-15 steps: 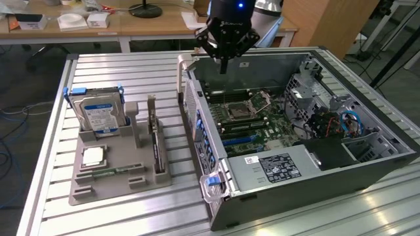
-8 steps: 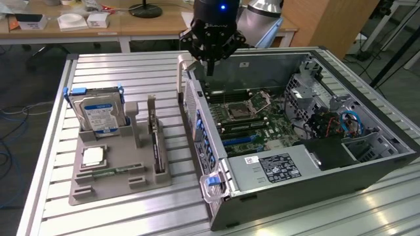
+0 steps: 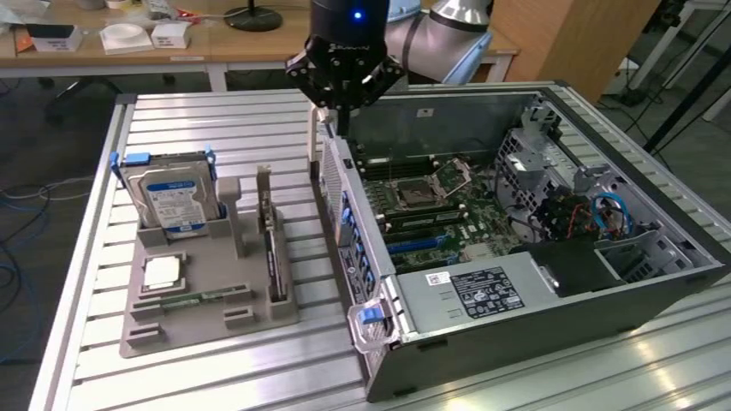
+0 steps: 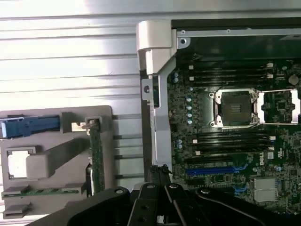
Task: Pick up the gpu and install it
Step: 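Reach for the gpu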
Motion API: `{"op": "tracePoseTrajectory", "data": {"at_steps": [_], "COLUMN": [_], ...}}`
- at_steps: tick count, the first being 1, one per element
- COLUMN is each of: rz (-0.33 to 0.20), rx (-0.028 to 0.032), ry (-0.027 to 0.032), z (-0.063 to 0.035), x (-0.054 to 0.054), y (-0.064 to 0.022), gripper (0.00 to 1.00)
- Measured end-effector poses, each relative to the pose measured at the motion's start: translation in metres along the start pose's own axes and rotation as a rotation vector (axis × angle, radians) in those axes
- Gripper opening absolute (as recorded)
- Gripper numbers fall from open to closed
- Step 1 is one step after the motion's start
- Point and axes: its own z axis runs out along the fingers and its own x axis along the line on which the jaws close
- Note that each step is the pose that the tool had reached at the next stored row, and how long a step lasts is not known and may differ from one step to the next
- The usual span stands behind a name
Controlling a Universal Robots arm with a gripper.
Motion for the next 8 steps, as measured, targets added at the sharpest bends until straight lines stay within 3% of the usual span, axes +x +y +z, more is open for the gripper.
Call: {"op": "tracePoseTrajectory", "data": {"at_steps": [8], "rz": [0.000], "rx": [-0.0001], "ry": [0.0002], "z": [0.0018], "x": [0.030], "y": [-0.0023], "gripper": [0.11]}}
